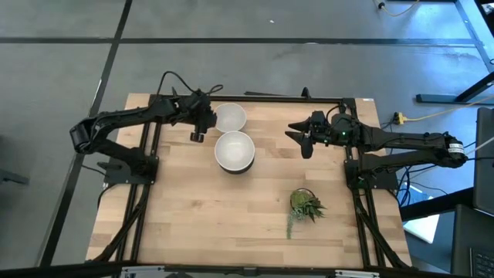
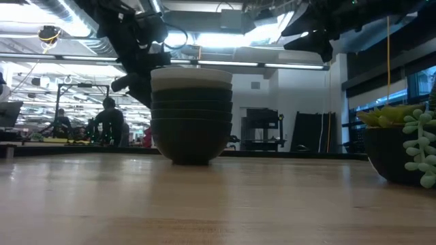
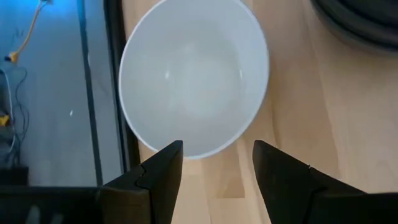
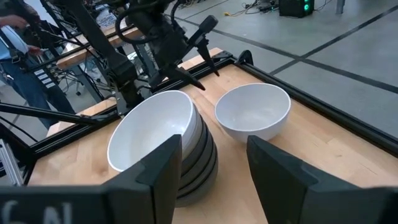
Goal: Nest bowls inside each other
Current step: Stack the top white bowl on top of the other bottom white bowl, then return to Home Position
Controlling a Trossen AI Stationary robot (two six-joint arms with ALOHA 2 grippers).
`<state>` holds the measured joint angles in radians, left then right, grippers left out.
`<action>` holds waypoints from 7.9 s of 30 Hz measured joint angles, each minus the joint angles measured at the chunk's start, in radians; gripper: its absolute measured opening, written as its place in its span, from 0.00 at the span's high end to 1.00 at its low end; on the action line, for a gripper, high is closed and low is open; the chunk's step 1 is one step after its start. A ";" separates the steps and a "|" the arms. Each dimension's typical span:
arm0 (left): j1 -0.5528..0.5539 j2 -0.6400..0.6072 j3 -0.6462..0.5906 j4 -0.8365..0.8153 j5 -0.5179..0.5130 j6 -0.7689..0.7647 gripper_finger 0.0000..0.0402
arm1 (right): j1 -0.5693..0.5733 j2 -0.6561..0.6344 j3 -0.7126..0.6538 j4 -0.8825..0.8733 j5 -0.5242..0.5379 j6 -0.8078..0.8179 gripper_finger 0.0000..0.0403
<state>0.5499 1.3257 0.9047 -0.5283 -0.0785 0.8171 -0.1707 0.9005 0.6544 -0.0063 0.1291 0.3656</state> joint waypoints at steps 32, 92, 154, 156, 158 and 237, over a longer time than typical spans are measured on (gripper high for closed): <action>0.017 0.182 -0.002 0.074 0.074 0.215 0.53 | -0.004 0.000 0.000 -0.026 0.009 0.026 0.54; 0.154 0.193 0.408 -0.279 0.120 -0.063 1.00 | -0.004 0.000 0.000 -0.041 0.009 0.045 0.54; -0.610 0.417 0.796 -0.679 -0.092 -0.842 1.00 | -0.003 0.000 0.000 -0.156 -0.133 0.016 0.54; -0.606 0.417 0.796 -0.688 -0.090 -0.843 1.00 | -0.003 0.000 0.000 -0.156 -0.133 0.011 0.54; -0.602 0.422 0.793 -0.690 -0.087 -0.849 1.00 | -0.003 0.000 0.000 -0.156 -0.133 -0.001 0.54; -0.504 -0.641 -0.073 0.070 -0.200 -0.819 0.51 | -0.008 -0.422 -0.102 -0.244 0.088 -0.258 0.54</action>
<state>0.0456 0.6845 0.8317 -0.4586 -0.2784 -0.0018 -0.1792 0.4782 0.5526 -0.2501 0.2173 0.1079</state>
